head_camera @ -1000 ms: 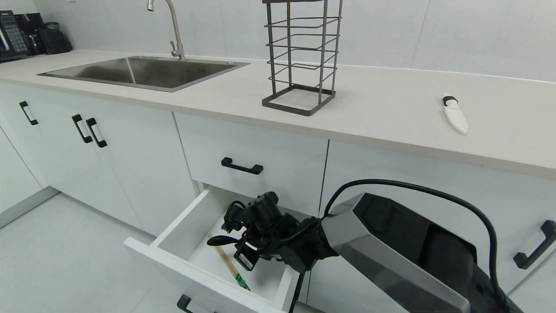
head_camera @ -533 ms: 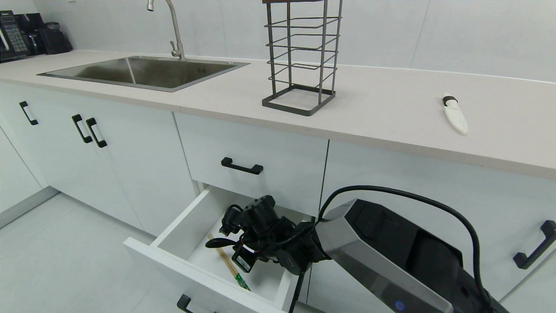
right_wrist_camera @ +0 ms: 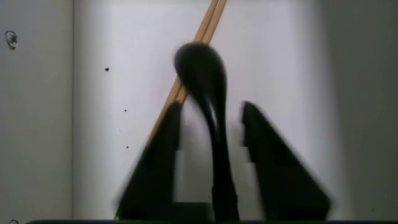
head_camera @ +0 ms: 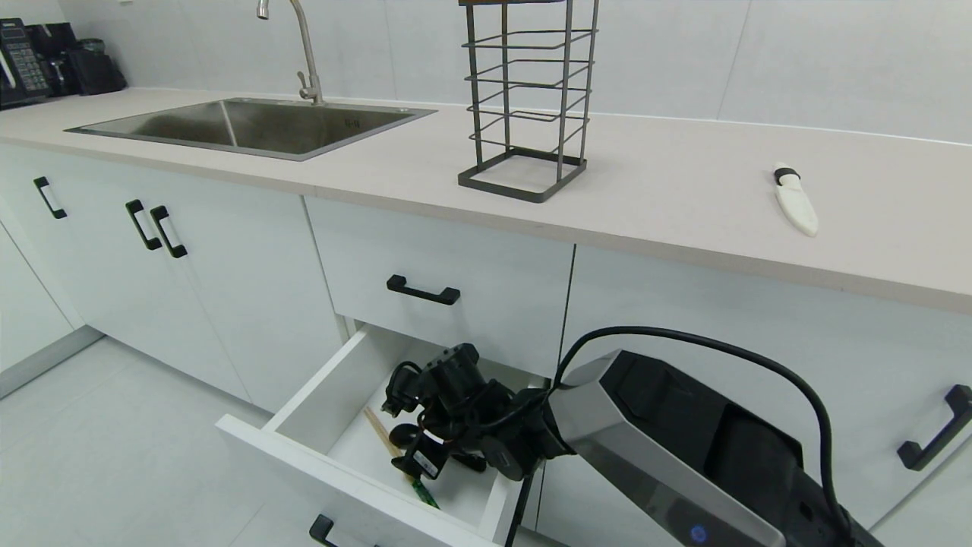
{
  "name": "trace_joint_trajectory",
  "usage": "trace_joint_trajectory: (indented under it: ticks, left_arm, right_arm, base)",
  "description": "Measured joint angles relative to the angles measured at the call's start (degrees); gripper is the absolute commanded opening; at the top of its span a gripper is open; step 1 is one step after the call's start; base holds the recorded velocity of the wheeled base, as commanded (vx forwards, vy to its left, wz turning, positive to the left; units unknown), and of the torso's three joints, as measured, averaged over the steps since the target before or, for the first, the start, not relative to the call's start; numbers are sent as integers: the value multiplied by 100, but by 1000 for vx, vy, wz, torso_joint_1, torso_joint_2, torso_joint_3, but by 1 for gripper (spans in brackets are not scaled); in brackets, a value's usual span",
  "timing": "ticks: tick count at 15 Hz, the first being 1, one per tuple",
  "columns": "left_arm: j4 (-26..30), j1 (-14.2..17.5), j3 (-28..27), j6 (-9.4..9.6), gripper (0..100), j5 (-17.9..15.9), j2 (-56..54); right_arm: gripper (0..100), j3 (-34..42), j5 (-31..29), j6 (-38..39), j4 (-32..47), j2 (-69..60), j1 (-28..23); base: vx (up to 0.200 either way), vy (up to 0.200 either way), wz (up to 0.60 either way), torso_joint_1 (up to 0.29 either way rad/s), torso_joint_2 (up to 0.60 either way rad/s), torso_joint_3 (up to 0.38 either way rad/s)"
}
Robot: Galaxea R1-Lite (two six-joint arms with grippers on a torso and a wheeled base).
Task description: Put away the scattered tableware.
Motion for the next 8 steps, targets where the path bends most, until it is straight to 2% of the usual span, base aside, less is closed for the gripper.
trace_joint_trajectory:
  ticks: [8]
  left_arm:
    - [2, 0, 0, 0, 100, -2, 0]
  right_arm:
    - [100, -206, -156, 561, 332, -756, 246]
  base:
    - [0, 0, 0, 0, 0, 0]
